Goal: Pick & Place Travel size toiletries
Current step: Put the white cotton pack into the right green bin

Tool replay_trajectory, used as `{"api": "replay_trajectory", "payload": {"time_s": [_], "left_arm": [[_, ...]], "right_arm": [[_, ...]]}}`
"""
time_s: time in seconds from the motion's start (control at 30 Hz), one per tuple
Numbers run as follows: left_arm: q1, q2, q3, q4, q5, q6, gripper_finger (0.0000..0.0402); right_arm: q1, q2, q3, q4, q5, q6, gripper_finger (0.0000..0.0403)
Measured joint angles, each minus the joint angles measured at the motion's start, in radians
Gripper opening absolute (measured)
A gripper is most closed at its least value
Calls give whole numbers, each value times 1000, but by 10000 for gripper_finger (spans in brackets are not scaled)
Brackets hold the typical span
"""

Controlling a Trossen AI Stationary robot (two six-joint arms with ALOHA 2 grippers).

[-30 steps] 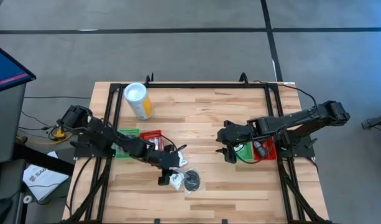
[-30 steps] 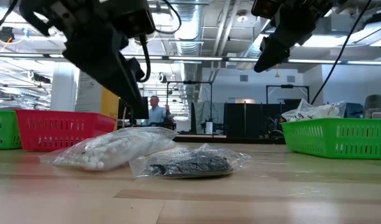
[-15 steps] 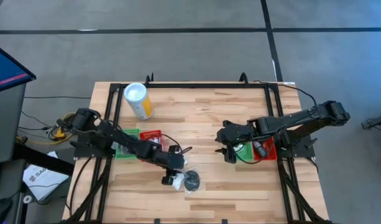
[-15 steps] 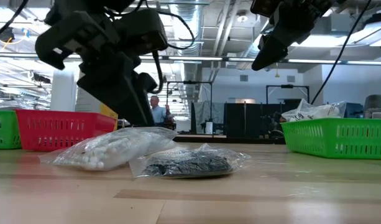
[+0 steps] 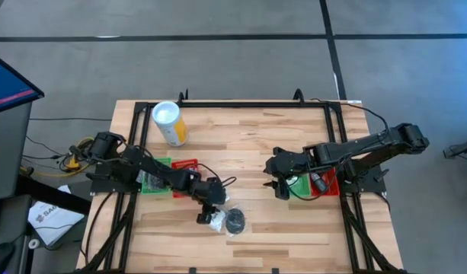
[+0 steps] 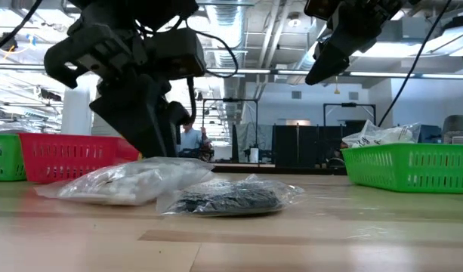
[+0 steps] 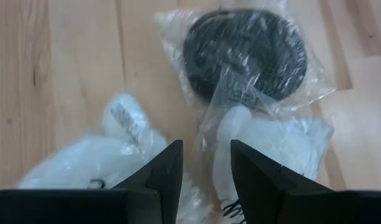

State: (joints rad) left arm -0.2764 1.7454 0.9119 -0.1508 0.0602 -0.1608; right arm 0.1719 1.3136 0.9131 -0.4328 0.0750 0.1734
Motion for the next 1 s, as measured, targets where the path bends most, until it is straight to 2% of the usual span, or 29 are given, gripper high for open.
{"api": "replay_trajectory", "payload": {"time_s": [0.3, 0.43, 0.63, 1.0], "left_arm": [[3, 0, 0, -21, 21, 0, 117], [3, 0, 0, -60, 25, 0, 86], [3, -1, 0, -60, 24, 4, 9], [3, -2, 6, -71, 15, 0, 0]], "right_arm": [[0, 0, 0, 0, 0, 0, 227], [0, 0, 0, 0, 0, 0, 227], [0, 0, 0, 0, 0, 0, 227], [0, 0, 0, 0, 0, 0, 227]]}}
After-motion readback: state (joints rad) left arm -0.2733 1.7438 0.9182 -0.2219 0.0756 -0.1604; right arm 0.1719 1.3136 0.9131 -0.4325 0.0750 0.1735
